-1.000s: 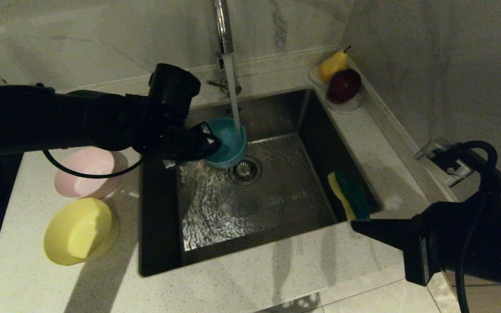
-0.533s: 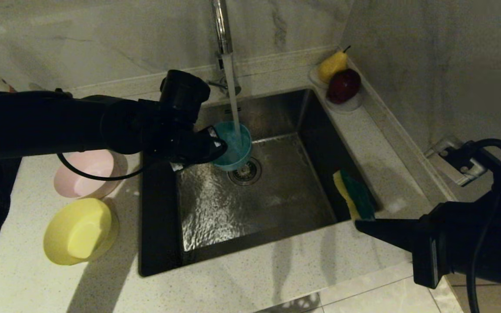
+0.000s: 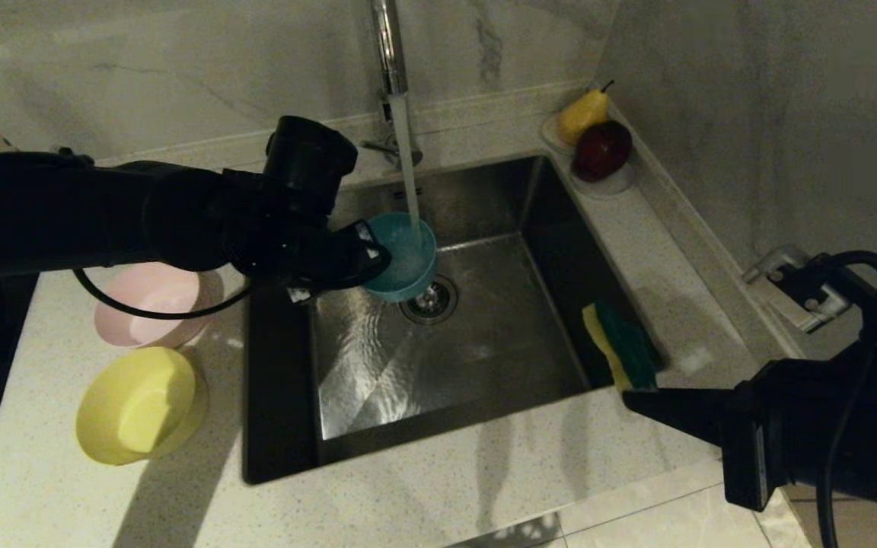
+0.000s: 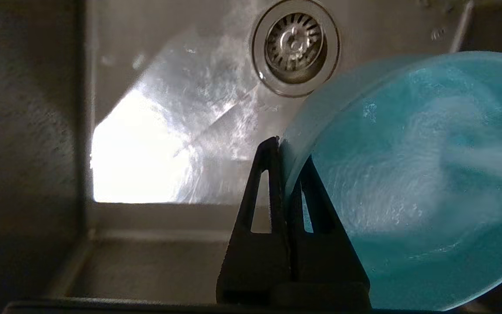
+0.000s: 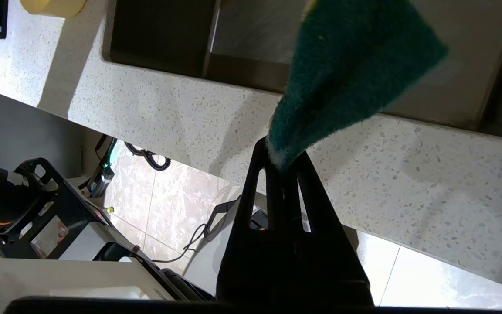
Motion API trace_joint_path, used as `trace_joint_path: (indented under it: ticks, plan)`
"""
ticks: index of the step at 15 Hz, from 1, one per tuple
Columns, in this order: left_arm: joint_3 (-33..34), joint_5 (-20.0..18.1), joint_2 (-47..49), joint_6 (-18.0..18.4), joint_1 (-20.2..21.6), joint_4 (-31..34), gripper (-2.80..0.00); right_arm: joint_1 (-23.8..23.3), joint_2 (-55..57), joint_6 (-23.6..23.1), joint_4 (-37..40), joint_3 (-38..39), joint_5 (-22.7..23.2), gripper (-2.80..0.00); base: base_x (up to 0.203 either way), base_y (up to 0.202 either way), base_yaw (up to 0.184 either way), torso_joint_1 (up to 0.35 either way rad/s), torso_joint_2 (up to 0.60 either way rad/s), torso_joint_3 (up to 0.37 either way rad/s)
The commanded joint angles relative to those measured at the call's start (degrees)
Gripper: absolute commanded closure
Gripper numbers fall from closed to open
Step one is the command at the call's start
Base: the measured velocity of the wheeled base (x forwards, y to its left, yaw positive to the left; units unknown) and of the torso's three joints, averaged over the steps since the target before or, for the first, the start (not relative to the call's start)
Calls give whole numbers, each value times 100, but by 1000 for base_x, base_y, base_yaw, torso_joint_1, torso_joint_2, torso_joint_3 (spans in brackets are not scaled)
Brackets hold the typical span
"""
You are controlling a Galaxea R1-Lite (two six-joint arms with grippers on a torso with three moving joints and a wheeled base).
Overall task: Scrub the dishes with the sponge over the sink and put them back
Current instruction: Wash the bowl
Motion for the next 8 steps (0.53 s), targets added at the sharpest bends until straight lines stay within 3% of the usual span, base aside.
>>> trace_joint_path:
  ticks: [1, 4, 8]
  plan:
    - [130, 38, -236, -13, 4, -39, 0, 2, 12, 12, -6, 1, 7, 0, 0, 0, 0, 0, 0, 0]
    - [544, 154, -849, 50, 19, -172, 0, -7, 12, 3, -6, 63, -1, 0, 0, 0, 0, 0, 0, 0]
    - [1267, 190, -1613, 875, 411, -1441, 0, -25, 30, 12, -15, 71, 7, 0, 0, 0, 0, 0, 0, 0]
